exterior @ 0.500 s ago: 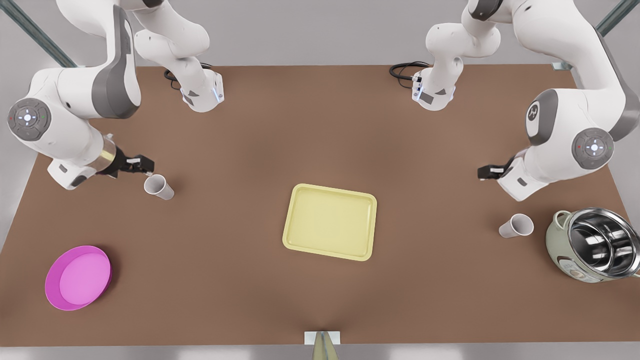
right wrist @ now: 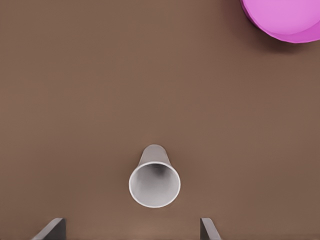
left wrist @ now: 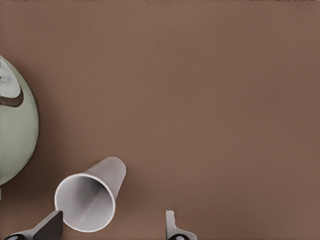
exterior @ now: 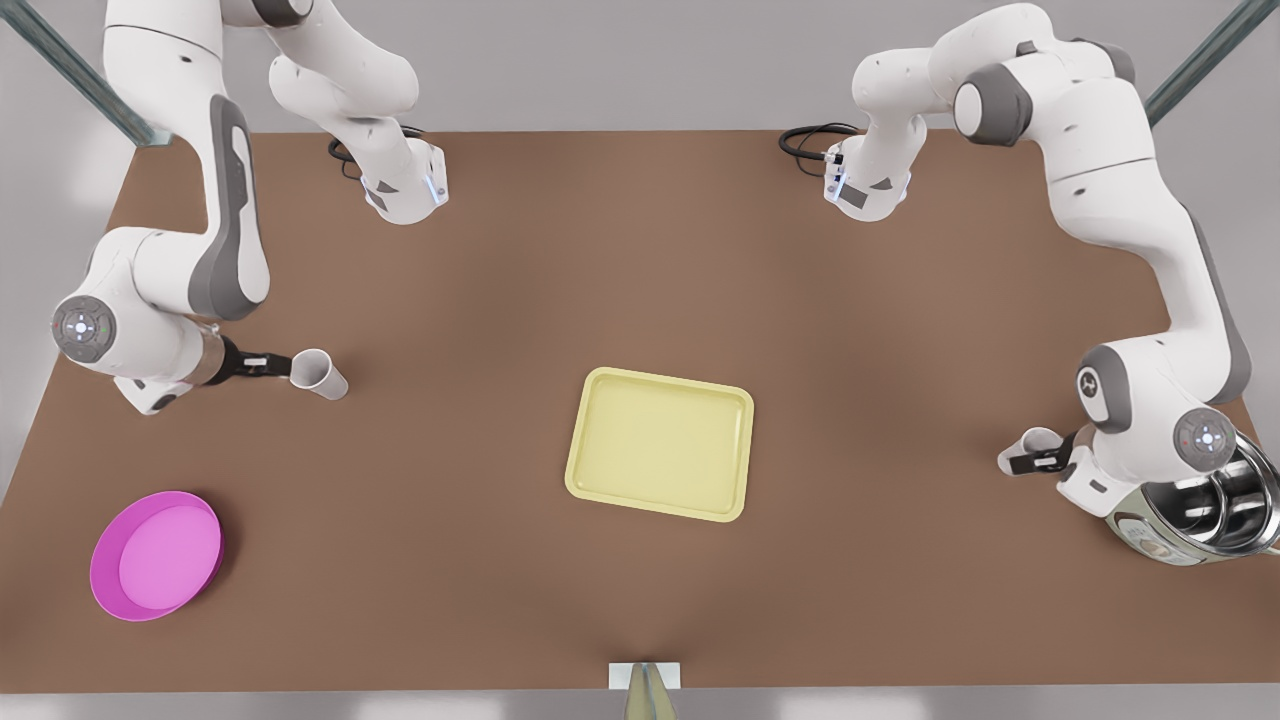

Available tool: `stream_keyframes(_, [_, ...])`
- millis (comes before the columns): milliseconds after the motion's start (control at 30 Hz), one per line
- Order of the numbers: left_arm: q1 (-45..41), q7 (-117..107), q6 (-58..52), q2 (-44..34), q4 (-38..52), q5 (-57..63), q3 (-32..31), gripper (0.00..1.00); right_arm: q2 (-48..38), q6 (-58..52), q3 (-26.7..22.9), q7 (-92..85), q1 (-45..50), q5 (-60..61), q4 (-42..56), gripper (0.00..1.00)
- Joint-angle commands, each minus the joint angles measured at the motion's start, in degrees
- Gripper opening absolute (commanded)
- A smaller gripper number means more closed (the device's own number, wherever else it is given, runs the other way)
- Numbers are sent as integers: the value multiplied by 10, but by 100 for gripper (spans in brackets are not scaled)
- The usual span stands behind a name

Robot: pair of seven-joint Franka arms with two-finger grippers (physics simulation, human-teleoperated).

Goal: Use both arms to respectively pick up the white IKEA cups from the middle-left and middle-right positions, then place the white IKEA cups onto the middle-middle tray, ensuring that the cups remain upright and do not tip over

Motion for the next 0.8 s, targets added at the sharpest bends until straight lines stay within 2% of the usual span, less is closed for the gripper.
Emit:
stream_keyframes(0, [0, 74, 67, 1, -13, -1, 6, 100, -13, 94, -1, -45, 0, -1, -34, 100])
stream_keyframes(100, [0, 69, 64, 6, -36, -1, 7, 100, -17, 129, -1, -45, -24, 0, -90, 100])
stream_keyframes(233, [0, 56, 62, 7, -69, -1, 14, 100, 3, 159, -1, -45, -26, 3, -115, 100])
stream_keyframes(600, [2, 56, 70, 45, -76, -3, 16, 98, 28, 244, -1, -61, -63, 3, -191, 100])
stream_keyframes(633, [2, 56, 79, 47, -80, -3, 16, 89, 28, 258, -1, -62, -66, 3, -203, 100])
stream_keyframes(667, [2, 56, 92, 54, -80, -3, 16, 88, 29, 269, -1, -62, -66, 3, -214, 100])
stream_keyframes(733, [1, 56, 92, 55, -80, -3, 16, 59, 36, 276, -1, -62, -66, 3, -215, 100])
stream_keyframes(767, [1, 57, 93, 55, -80, -2, 16, 58, 42, 277, -1, -62, -67, 3, -215, 100])
